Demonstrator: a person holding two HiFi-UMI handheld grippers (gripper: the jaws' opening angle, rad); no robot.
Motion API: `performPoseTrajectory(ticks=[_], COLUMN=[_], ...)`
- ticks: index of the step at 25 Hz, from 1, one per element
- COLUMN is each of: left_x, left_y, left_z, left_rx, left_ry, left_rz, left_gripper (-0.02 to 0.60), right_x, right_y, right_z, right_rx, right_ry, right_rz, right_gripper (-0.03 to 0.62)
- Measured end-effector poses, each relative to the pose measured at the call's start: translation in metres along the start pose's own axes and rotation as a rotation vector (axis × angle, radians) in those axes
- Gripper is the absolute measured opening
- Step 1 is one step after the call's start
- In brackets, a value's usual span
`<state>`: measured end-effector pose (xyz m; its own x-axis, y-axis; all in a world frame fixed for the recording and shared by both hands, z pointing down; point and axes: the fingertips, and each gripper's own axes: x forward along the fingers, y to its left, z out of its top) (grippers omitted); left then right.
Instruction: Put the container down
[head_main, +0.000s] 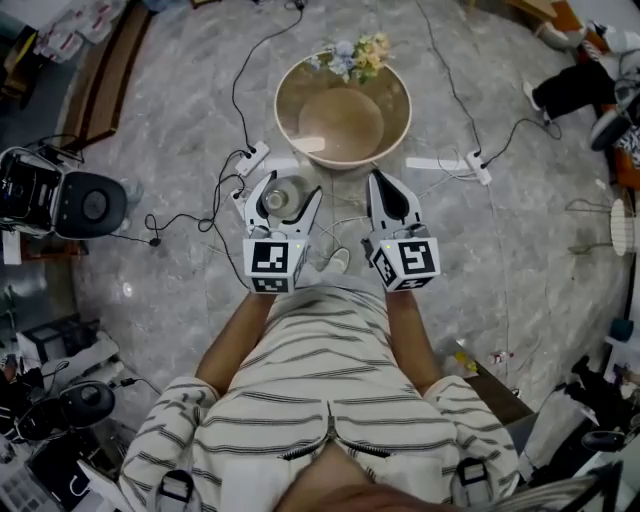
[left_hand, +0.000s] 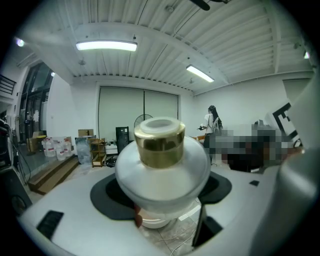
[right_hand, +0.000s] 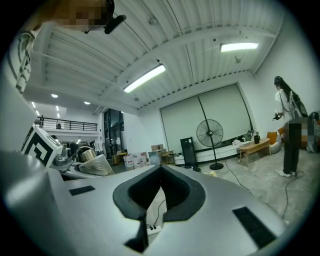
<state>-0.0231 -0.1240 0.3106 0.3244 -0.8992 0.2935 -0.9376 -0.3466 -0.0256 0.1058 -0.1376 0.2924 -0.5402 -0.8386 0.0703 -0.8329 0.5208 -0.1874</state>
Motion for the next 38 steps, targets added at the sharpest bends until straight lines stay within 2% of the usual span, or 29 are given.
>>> performPoseTrajectory(ticks=[11, 22, 33, 38], left_x=[0.037, 0.129, 0.195, 0.223], left_y=[0.001, 0.043, 0.068, 0.075], left_z=[-0.010, -0.035, -0.096, -0.127], left_rx=[-0.014, -0.007, -0.030, -0.035], left_ry=[0.065, 0.131, 0.214, 0.237], left_rz=[-0.024, -0.066, -0.090, -0.090], left_gripper=[0.336, 0.336, 0.336, 0.336], right_x=[0.021, 0.104, 0.158, 0.179], right_y=[-0.030, -0.064, -0.095, -0.106], right_z=[-0.026, -0.058, -0.107, -0.136], right_rx=[0.057, 0.071, 0.094, 0.146], right_ry=[0.048, 0.140, 0.202, 0.212], right_rz=[-0.021, -0.061, -0.086, -0.090], right_gripper=[0.006, 0.006, 0.006, 0.007])
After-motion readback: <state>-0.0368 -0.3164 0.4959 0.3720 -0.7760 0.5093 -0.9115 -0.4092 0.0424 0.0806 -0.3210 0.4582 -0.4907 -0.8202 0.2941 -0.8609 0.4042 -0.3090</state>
